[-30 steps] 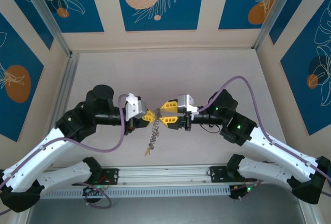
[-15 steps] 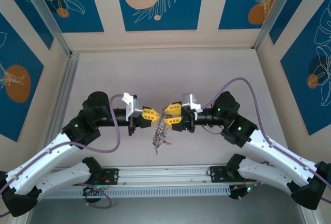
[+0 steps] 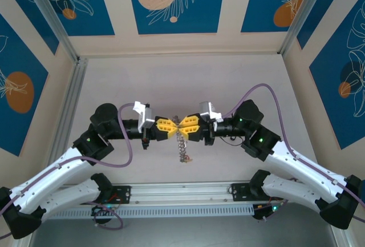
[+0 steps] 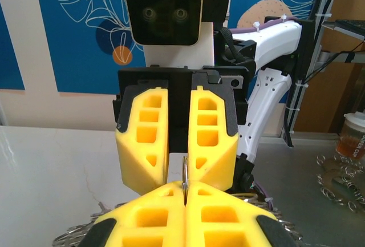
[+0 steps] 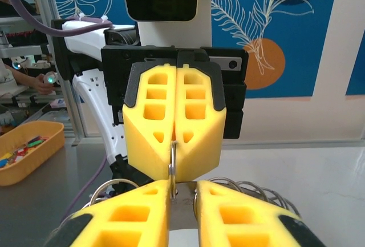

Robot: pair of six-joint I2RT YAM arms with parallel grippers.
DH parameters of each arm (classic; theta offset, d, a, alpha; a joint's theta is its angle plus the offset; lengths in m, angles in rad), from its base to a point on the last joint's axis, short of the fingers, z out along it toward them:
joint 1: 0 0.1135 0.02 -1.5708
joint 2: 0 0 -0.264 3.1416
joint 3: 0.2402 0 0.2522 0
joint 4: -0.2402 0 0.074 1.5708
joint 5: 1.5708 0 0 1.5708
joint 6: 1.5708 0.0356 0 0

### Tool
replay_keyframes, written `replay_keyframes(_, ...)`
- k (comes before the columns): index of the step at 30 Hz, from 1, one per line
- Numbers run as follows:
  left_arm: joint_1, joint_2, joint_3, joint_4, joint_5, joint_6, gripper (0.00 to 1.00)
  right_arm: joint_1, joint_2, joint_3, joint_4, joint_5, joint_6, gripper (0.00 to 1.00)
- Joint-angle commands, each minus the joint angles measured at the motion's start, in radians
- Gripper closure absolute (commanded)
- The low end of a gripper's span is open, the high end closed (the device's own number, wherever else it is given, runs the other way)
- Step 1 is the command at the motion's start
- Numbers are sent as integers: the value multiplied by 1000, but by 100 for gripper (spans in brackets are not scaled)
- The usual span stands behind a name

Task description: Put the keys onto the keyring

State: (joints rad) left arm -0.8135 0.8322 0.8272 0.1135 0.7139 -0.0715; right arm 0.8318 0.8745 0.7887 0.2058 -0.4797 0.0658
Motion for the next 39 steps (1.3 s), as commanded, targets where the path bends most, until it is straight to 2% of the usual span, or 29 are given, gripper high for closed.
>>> replay_keyframes(1, 8, -9, -6, 77, 32, -11, 100, -2, 5, -7, 38, -13, 10, 92)
replay_keyframes(3, 8, -10, -7, 69, 29, -6, 100, 0, 7, -10, 41, 4, 8, 100)
replay_keyframes(9, 8, 6, 16, -32, 18, 33, 100, 0, -4, 12, -8, 35, -20, 100)
replay_keyframes(12, 8, -2, 46, -146, -26, 87, 100, 18, -1, 34, -65, 62, -61, 100)
replay_keyframes(16, 8, -4, 104, -281, -71, 153, 87, 66, 24, 81, -182, 129, -151, 100)
replay_keyframes(18, 8, 1, 127, -329, -87, 173, 86, 92, 38, 99, -221, 160, -182, 100)
replay_keyframes(21, 8, 15, 153, -382, -98, 201, 90, 105, 42, 102, -218, 167, -190, 100)
replay_keyframes(24, 8, 23, 162, -413, -104, 218, 100, 107, 37, 103, -209, 168, -191, 100)
replay_keyframes(32, 8, 6, 130, -377, -106, 227, 100, 103, 29, 100, -203, 188, -180, 100)
replay_keyframes(33, 8, 0, 122, -367, -116, 228, 100, 96, 33, 103, -214, 195, -169, 95)
replay_keyframes(35, 8, -17, 102, -338, -139, 229, 100, 73, 33, 98, -253, 223, -115, 77)
replay_keyframes(38, 7, -56, 61, -295, -181, 238, 100, 20, -12, 27, -276, 285, -3, 66)
replay_keyframes(39, 7, -62, 52, -291, -192, 247, 100, 6, -32, 3, -283, 298, 37, 57)
